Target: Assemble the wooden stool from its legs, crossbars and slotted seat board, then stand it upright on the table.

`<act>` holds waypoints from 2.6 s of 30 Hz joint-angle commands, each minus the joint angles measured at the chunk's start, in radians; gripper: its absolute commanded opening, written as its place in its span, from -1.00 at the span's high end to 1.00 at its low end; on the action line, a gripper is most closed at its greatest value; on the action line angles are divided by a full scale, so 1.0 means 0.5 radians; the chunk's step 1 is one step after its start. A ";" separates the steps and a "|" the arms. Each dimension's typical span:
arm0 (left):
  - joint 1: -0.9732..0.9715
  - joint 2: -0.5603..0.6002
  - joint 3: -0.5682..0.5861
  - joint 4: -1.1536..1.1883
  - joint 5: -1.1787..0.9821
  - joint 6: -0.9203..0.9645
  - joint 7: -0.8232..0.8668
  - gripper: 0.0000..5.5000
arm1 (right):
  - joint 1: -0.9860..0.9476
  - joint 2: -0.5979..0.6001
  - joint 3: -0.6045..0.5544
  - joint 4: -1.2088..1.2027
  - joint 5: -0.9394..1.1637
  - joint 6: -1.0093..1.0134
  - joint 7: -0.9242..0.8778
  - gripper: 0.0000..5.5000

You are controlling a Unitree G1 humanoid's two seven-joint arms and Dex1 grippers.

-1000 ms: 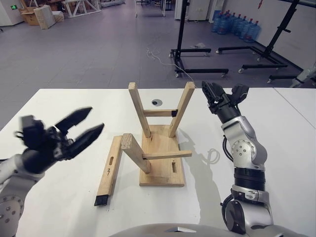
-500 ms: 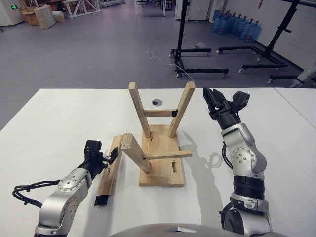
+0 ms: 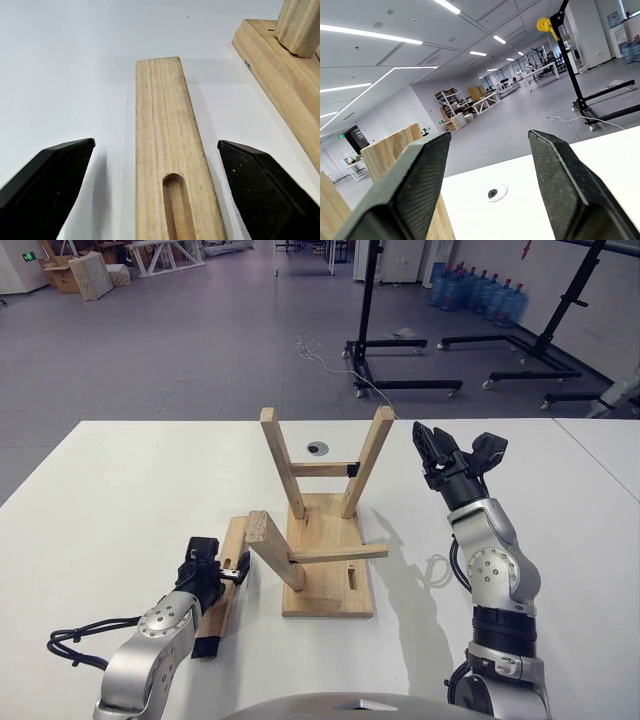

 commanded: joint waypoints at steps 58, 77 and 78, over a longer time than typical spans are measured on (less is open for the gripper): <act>-1.524 0.636 0.372 0.361 -1.552 0.036 -1.970 0.26 | -0.532 -0.078 0.574 -0.233 1.036 0.509 1.115 -0.03; -1.544 0.764 0.279 0.326 -1.256 -0.083 -2.176 0.26 | -0.686 -0.136 0.691 -0.112 0.679 0.517 1.164 -0.03; -1.543 0.768 0.278 0.327 -1.250 -0.083 -2.183 0.26 | -0.707 -0.135 0.689 -0.109 0.686 0.528 1.170 -0.03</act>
